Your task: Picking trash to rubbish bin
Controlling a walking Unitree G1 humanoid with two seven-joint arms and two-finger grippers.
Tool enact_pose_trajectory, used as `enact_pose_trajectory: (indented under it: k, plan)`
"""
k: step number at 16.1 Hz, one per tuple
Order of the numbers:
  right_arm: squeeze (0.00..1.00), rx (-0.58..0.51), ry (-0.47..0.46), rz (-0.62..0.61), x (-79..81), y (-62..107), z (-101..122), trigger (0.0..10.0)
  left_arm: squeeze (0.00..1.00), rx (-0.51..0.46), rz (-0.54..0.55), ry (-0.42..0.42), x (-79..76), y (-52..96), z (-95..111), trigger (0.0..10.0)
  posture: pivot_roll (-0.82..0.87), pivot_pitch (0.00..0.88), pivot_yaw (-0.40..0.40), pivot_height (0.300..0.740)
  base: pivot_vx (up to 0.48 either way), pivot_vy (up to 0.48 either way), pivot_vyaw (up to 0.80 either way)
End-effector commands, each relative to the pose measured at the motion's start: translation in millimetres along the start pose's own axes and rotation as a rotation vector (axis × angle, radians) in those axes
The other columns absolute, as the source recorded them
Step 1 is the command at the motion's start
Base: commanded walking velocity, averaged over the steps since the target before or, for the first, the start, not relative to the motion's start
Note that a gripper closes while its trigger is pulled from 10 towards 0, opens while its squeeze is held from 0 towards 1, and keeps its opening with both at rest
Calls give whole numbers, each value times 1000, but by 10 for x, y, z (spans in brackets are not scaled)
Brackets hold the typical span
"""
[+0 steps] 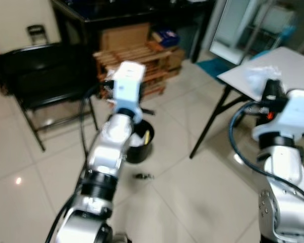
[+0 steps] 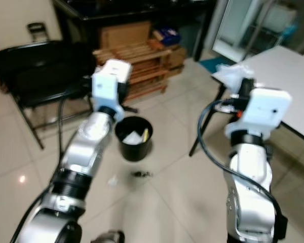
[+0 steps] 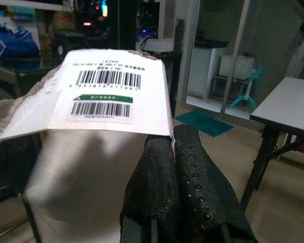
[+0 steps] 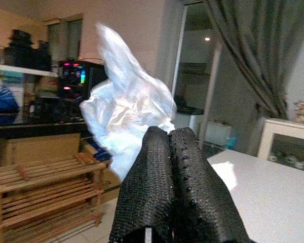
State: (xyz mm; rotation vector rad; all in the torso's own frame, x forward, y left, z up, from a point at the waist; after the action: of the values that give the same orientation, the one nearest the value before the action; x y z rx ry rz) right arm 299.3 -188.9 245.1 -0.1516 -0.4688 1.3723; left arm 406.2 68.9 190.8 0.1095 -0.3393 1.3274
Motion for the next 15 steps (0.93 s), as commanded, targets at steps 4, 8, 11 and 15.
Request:
enact_pose_trajectory:
  k: [4, 8, 11, 15]
  plan:
    - [0, 3, 0, -5, -5, -30, -12, 0, 0, 29, 15, 19, 21, -14, -43, 0, 165, 52, -94, 740, 0, 0, 800]
    - [0, -7, -23, -6, 0, -38, 9, 0, 0, 73, 13, 50, 43, -2, -135, 0, 167, 62, -96, 740, 0, 0, 572]
    - [0, -14, -34, -1, 16, -36, 21, 0, 0, 65, 16, 66, 88, -14, -118, 0, 168, 65, -95, 740, 0, 0, 0]
    - [0, -26, -36, 11, 57, -40, 42, 0, 0, 65, 13, 71, 100, -34, -106, 0, 166, 65, -93, 740, 305, 0, 0]
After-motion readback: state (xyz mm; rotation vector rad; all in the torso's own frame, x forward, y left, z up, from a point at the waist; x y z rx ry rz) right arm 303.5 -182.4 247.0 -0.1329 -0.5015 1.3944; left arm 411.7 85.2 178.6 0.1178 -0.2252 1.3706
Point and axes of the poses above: a point about 5 cm out from each wrist's last joint towards the gripper, its own y axis pointing back from the gripper into the wrist, its own z axis along the axis of the wrist's last joint, x = y × z, the point moved 5 cm from there along -y, pointing out of the wrist towards the gripper, and after that the axes turned 15 degrees about -y, right-handed, at the moved point
